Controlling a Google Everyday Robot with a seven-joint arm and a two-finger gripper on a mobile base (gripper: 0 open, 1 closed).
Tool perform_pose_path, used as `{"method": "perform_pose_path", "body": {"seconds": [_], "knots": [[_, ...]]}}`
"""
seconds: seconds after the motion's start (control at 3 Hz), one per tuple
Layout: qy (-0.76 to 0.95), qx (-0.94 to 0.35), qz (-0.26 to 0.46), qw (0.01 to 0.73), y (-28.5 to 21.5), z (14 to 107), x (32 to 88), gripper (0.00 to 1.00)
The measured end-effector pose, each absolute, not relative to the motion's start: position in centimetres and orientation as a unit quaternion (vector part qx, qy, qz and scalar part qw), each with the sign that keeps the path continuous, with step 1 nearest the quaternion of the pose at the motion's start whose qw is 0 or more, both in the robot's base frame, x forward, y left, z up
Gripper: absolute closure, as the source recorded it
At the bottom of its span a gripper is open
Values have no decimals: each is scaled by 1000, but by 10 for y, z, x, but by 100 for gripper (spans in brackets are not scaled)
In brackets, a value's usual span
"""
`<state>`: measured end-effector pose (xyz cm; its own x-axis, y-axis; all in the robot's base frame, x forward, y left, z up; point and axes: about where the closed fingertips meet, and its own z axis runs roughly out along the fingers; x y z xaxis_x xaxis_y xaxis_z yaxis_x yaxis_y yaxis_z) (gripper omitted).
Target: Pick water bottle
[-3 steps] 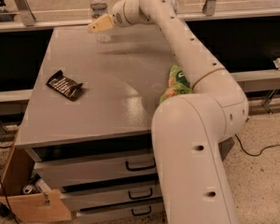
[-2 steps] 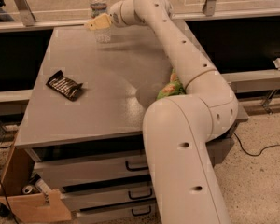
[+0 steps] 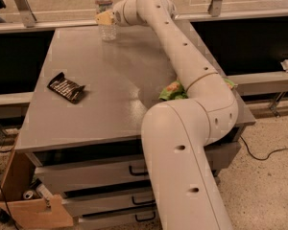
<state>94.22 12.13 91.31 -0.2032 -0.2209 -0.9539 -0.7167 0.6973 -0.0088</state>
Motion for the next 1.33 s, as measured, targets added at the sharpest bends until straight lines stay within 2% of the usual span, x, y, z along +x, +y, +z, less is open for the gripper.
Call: {"method": "perform_pose_path", "body": {"seconds": [0.67, 1.0, 1.33], "knots": [[699, -331, 269, 575, 89, 973, 909, 93], [659, -389, 293, 573, 66, 1008, 855, 100], [660, -392, 292, 570, 71, 1003, 857, 100]]}}
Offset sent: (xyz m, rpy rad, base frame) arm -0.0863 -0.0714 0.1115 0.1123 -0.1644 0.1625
